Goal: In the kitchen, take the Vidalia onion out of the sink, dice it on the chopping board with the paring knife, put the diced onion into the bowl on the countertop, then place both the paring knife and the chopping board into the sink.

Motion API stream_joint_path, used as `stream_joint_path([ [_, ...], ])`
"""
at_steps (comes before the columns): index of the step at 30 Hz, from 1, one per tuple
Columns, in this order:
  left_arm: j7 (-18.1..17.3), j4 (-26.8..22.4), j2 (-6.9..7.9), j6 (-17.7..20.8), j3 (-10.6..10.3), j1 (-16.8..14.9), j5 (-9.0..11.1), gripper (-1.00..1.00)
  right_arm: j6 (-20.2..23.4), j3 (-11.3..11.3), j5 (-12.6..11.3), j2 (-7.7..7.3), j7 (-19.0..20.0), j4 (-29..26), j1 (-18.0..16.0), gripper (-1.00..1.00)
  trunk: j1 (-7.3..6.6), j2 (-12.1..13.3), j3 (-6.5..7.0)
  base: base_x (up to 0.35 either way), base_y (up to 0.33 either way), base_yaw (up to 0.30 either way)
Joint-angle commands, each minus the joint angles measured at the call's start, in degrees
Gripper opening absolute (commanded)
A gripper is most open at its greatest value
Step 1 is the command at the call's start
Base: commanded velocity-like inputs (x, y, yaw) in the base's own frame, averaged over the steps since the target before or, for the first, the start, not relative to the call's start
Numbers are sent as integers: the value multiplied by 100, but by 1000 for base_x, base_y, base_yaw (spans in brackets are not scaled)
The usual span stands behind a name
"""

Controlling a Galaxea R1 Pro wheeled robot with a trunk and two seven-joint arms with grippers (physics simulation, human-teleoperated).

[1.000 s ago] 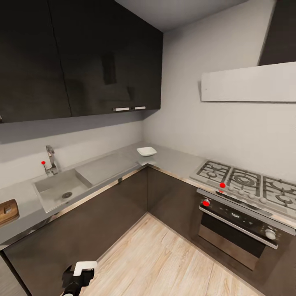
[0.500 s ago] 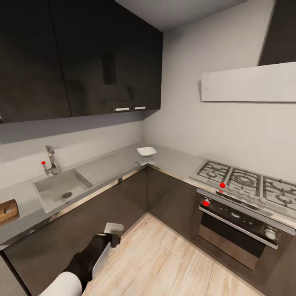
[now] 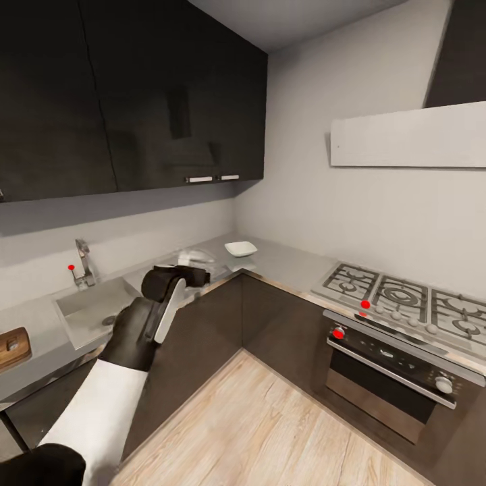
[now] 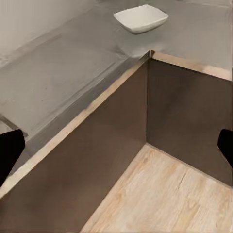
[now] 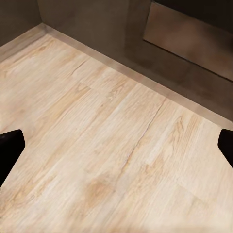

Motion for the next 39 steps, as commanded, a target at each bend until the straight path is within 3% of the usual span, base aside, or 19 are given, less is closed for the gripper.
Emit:
stream_joint_path([
  [1, 58, 265, -22, 25, -4, -305, 74, 100, -10, -17, 61, 1, -49, 13, -2, 100, 2, -4, -5, 0, 0, 0],
  [2, 60, 409, -39, 27, -3, -449, 74, 100, -9, -18, 61, 1, -49, 16, -2, 100, 2, -4, -5, 0, 0, 0],
  [4, 110, 1192, -100, 29, -2, -1222, 76, 100, -9, -20, 61, 0, -49, 24, 0, 100, 2, -4, -5, 0, 0, 0],
  [6, 288, 1708, -118, 29, 2, -1771, 76, 100, -9, -21, 61, -1, -49, 27, -1, 100, 2, -4, -5, 0, 0, 0],
  [10, 631, 2254, -99, 35, 60, -2146, 77, 100, -33, -8, 61, 6, -46, 28, -2, 100, 2, -4, -5, 0, 0, 0],
  [13, 642, 2501, -2, 42, 246, -2185, 87, 100, -36, 1, 66, 2, -18, 31, -2, 100, 2, -4, -5, 0, 0, 0],
  [16, 547, 2609, 218, 58, 409, -2200, 119, 100, -36, -1, 69, -10, -12, 31, 0, 100, 2, -4, -5, 0, 0, 0],
  [20, 234, 2583, 365, 64, 443, -2209, 126, 100, -42, -4, 70, -23, -15, 31, -1, 100, 2, -4, -5, 0, 0, 0],
  [39, 145, 2563, 372, 65, 402, -2213, 121, 100, -41, -13, 61, -1, -58, 28, -2, 100, 2, -4, -5, 38, 0, 0],
])
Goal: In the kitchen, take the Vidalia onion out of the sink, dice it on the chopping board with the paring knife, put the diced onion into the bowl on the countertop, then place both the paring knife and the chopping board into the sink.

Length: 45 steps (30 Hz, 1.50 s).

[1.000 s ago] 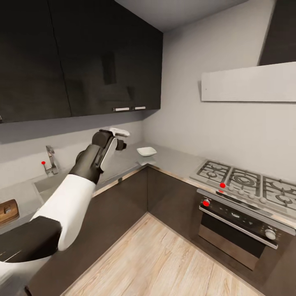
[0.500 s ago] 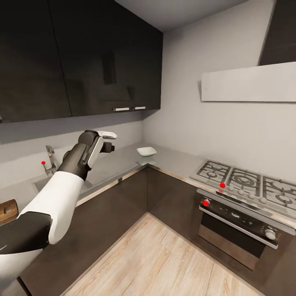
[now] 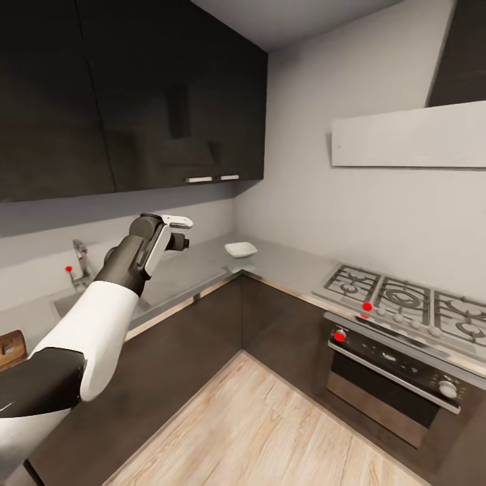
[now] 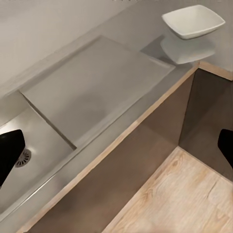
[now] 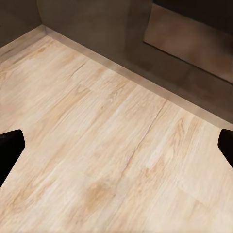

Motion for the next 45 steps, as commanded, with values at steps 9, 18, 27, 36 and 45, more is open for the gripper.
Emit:
stream_joint_path([
  [9, 55, 40, -16, 15, -23, -2, 59, 100, 545, -9, 69, -30, -90, 1259, 3, 100, 5, -4, -2, 308, 0, 0],
  [18, 55, 32, -68, 15, -37, -2, 59, 100, 3210, -7, 64, -53, -20, 1383, 7, 100, 5, -4, -2, 318, -23, 0],
  [27, 55, 33, -96, 7, -45, -2, 59, 100, 3568, -21, 68, -77, -62, 1382, 7, 100, 5, -4, -2, 319, -86, 0],
  [36, 55, 42, -106, -1, -47, -5, 59, 100, 3862, -16, 70, -82, -85, 1375, 7, 100, 5, -4, -2, 319, -23, 0],
  [45, 55, 35, -164, -2, -49, -6, 59, 100, 3872, -16, 68, -77, -86, 1368, 7, 100, 5, -4, -2, 323, 0, 0],
])
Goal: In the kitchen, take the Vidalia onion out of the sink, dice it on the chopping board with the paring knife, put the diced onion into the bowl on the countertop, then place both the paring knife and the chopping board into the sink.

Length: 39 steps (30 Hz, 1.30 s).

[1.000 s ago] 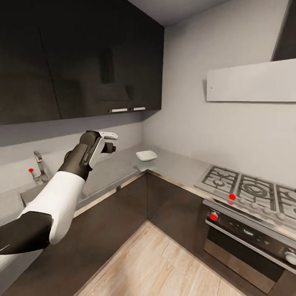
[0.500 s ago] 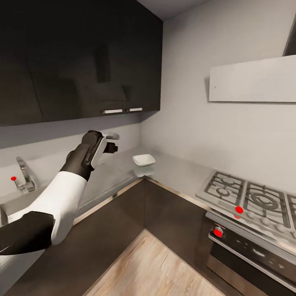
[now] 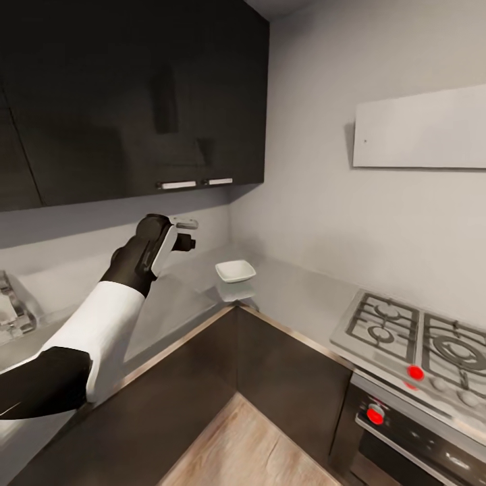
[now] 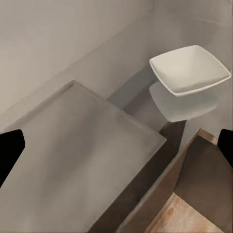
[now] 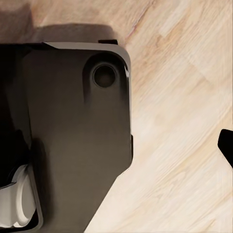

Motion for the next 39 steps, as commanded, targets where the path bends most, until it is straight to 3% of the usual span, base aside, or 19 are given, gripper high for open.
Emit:
stream_joint_path([
  [1, 55, -1, -2, 15, -14, -4, 57, 100, -17, -49, 58, 2, -21, 5, -2, 100, 5, -3, -2, 324, 0, 0],
  [39, 55, 34, -3, 7, -28, -6, 57, 100, -26, -34, 56, 56, 39, -7, -2, 100, 5, -3, -2, 318, 0, 0],
])
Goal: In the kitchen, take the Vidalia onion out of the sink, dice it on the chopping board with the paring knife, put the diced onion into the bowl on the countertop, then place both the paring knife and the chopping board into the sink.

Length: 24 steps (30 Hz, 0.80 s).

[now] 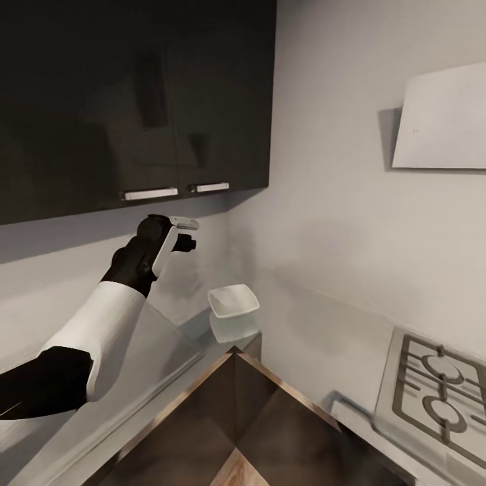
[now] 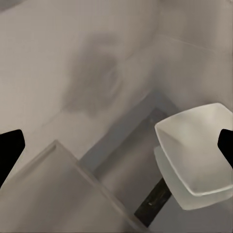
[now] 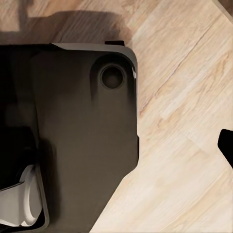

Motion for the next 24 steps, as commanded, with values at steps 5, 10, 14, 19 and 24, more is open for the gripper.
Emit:
stream_joint_path([
  [5, 55, -11, 4, 13, -12, 6, 60, 100, -18, -44, 54, 1, -11, 14, -2, 100, 4, -4, -2, 66, 15, 0],
  [10, 55, -20, 5, 9, -12, 13, 59, 100, -18, -44, 53, 0, -10, 16, -2, 100, 4, -4, -2, 63, 161, 0],
  [14, 55, -23, 5, 6, -12, 14, 53, 100, -18, -43, 52, 0, -10, 16, -2, 100, 4, -4, -2, 222, 129, 0],
  [19, 55, -15, 5, 6, -12, 14, 51, 100, -18, -43, 52, 1, -9, 16, -2, 100, 4, -4, -2, 308, 12, 0],
  [24, 55, -15, 5, 6, -18, 14, 51, 100, -18, -50, 52, -4, -6, 16, -2, 100, 4, -4, -2, 280, -134, 0],
])
